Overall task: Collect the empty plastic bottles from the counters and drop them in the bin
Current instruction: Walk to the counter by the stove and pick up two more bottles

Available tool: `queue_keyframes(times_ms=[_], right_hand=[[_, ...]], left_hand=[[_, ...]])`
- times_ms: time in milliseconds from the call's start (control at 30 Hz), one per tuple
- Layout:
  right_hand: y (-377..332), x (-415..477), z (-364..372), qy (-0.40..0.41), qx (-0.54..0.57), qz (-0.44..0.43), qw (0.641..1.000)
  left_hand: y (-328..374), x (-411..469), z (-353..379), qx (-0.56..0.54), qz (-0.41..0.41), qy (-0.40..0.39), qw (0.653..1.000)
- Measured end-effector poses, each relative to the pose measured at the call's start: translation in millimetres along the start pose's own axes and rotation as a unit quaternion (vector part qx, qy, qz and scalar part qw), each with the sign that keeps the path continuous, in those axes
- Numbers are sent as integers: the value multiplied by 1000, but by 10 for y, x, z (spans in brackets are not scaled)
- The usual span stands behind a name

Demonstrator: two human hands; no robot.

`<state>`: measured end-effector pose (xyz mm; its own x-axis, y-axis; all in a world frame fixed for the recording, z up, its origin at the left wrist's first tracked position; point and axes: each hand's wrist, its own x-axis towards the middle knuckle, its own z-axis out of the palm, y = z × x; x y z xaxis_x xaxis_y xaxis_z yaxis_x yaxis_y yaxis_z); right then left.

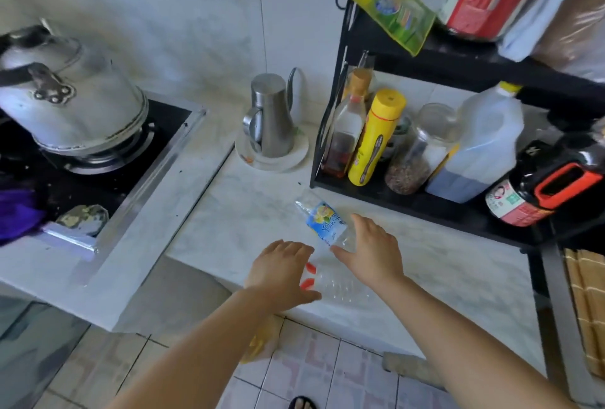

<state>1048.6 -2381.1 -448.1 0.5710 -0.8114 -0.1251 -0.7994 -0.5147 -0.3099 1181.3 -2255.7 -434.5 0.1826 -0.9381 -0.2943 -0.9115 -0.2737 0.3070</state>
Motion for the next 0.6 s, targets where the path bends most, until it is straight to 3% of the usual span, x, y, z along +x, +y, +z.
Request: queue_keyframes(times_ms=[367,600], right_hand=[[-100,319,50,-32,-13,-28,999],[-713,506,-199,20,20,-82,996]], left_hand=[[-287,-53,152,-24,-13,6,1000],[-832,-551,-276,-61,-136,70,986]])
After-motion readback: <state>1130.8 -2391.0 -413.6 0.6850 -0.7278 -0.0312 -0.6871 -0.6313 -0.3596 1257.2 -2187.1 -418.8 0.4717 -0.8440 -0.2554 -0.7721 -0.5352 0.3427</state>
